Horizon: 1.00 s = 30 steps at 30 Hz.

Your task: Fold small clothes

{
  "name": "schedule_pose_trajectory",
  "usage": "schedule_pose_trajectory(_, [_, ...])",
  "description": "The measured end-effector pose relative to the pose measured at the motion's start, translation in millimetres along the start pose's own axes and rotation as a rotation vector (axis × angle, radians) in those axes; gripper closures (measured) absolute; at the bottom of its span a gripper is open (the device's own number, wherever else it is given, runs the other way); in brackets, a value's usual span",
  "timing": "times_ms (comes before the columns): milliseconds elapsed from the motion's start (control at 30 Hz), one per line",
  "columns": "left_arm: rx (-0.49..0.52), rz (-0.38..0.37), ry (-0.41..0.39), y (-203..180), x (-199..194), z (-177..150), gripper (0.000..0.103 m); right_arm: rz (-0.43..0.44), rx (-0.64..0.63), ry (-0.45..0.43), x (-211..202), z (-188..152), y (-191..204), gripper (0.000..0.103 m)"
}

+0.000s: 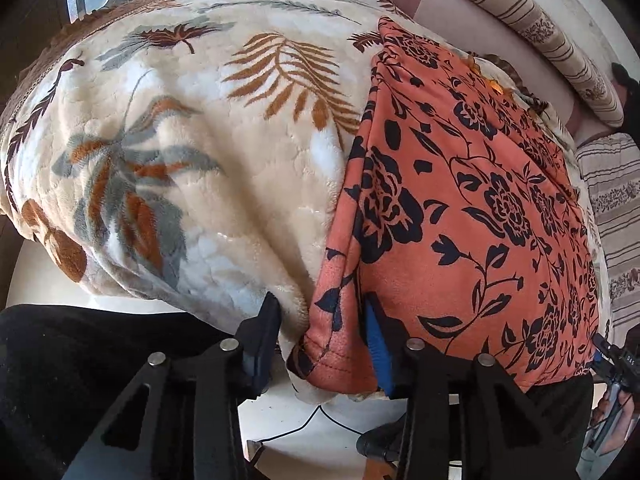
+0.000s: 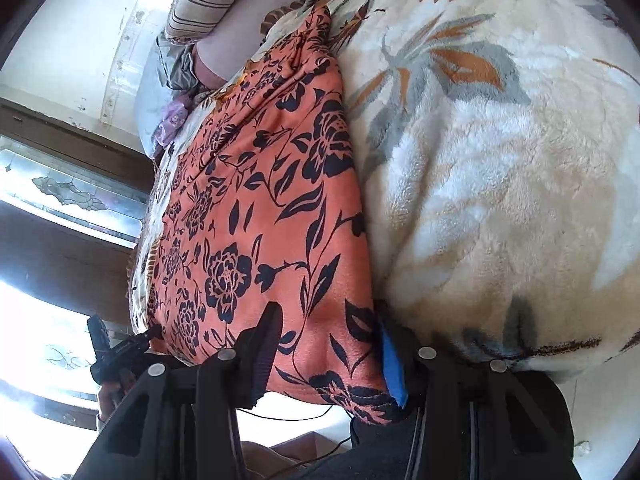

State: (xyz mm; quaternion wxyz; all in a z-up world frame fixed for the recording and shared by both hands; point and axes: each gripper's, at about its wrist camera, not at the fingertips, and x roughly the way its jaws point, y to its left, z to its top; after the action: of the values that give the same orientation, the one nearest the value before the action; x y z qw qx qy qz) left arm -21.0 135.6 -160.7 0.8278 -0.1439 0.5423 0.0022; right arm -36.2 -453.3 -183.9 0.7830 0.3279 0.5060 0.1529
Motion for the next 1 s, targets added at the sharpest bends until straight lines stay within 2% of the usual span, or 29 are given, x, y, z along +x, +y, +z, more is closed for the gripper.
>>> schedule_pose_trajectory(33, [0.007, 0.003, -0.004, -1, -1, -1, 0.068, -0.009, -0.008, 0.005, 0, 0, 1, 0.053])
schedule_pose_trajectory(133, [0.034, 0.018, -0.016, -6, -7, 0, 0.08, -0.067, -0.029, 0.018, -1, 1, 6, 0.064])
schedule_pose_trajectory(200, [0.052, 0.029, -0.036, -9, -13, 0, 0.086, -0.072, -0.039, 0.02, -5, 1, 11, 0.078])
schedule_pose_trajectory(333, [0.1, 0.046, -0.073, -14, -22, -2, 0.087, -0.088, -0.044, 0.001, -15, -3, 16, 0.078])
schedule_pose_trajectory(367, [0.118, 0.063, -0.075, -17, -21, -2, 0.082, -0.102, -0.038, 0.005, -15, -3, 13, 0.075])
schedule_pose_trajectory(400, [0.133, 0.078, -0.076, -21, -19, -2, 0.066, -0.107, -0.027, 0.028, -11, -3, 10, 0.075])
schedule_pose_trajectory(433, [0.144, 0.086, -0.079, -24, -17, 0, 0.059, -0.104, -0.012, 0.046, -8, -3, 7, 0.074])
schedule_pose_trajectory(467, [0.153, 0.089, -0.086, -26, -16, 0, 0.054, -0.1, 0.005, 0.054, -5, -5, 4, 0.074])
schedule_pose_trajectory(500, [0.162, 0.091, -0.084, -27, -15, 0, 0.055, -0.095, 0.01, 0.053, -4, -5, 3, 0.074])
schedule_pose_trajectory(533, [0.173, 0.086, -0.072, -29, -13, 0, 0.06, -0.089, 0.01, 0.053, -4, -6, 4, 0.074])
schedule_pose_trajectory(567, [0.179, 0.079, -0.065, -28, -14, -1, 0.091, -0.081, 0.006, 0.05, -4, -6, 4, 0.072])
schedule_pose_trajectory(600, [0.188, 0.096, -0.063, -29, -15, 0, 0.097, -0.078, -0.005, 0.049, -5, -7, 6, 0.073])
schedule_pose_trajectory(633, [0.193, 0.092, -0.067, -29, -17, -1, 0.097, -0.082, -0.021, 0.052, -6, -7, 9, 0.076])
schedule_pose_trajectory(700, [0.189, 0.075, -0.083, -29, -25, -2, 0.097, -0.092, -0.051, 0.057, -9, -8, 17, 0.089])
schedule_pose_trajectory(833, [0.189, 0.061, -0.129, -34, -38, 1, 0.097, -0.059, -0.055, 0.026, -23, -7, 25, 0.089])
schedule_pose_trajectory(933, [0.195, 0.073, -0.115, -37, -28, 4, 0.094, -0.063, -0.046, 0.026, -21, -5, 23, 0.085])
schedule_pose_trajectory(1000, [0.191, 0.094, -0.067, -38, -15, 5, 0.079, -0.095, -0.025, 0.058, -12, -5, 16, 0.08])
